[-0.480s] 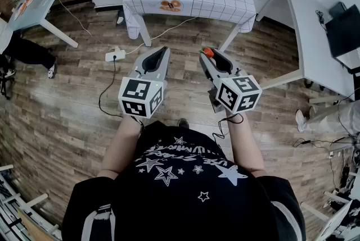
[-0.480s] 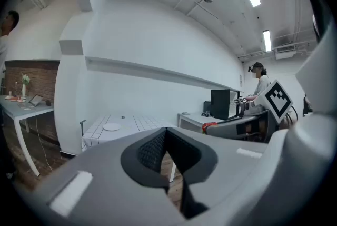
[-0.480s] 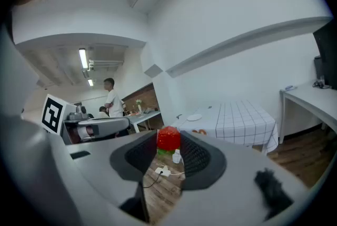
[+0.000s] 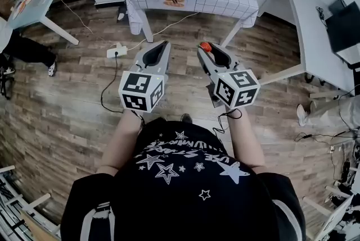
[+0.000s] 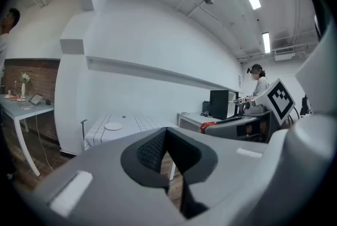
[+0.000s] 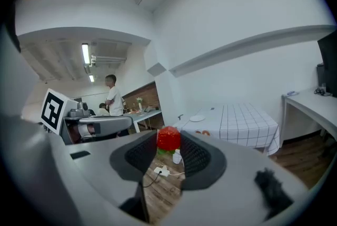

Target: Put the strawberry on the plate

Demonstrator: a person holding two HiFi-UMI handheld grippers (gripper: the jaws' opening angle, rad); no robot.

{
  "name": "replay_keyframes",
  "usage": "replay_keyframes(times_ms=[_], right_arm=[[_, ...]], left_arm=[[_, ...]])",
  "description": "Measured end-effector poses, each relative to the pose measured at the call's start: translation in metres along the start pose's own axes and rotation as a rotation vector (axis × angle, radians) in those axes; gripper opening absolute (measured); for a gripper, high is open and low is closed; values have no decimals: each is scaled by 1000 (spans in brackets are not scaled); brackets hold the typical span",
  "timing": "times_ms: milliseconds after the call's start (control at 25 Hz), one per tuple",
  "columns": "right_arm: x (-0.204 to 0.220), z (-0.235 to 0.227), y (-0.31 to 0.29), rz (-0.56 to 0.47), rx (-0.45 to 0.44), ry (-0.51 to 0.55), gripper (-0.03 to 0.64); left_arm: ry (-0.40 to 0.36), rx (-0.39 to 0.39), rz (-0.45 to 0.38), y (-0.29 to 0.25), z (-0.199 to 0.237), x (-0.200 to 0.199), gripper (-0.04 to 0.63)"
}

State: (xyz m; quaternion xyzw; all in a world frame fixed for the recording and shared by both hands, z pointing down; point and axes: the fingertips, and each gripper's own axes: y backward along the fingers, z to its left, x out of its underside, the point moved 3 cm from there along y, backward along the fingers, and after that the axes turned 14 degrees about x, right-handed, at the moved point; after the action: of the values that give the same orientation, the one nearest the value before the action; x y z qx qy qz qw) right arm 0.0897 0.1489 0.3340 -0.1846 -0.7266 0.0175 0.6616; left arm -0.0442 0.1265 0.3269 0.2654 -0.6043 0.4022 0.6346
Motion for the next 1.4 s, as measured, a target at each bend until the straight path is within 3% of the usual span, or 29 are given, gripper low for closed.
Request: replay_keyframes(times_ms=[520,840,1160,1400], right_arm=[[7,-18,5,17,23,-13,146],[12,-54,9,16,-32,-29,146],[11,-55,-5,21,-99,-30,146],[8,-61,-23,23,-97,-42,146]], left_arm=[[10,0,56,-10,3,8,9],[32,-74,44,-26,-8,23,9],[47,-168,39,-15,2,22,9],[29,-159,30,-28,14,14,9]])
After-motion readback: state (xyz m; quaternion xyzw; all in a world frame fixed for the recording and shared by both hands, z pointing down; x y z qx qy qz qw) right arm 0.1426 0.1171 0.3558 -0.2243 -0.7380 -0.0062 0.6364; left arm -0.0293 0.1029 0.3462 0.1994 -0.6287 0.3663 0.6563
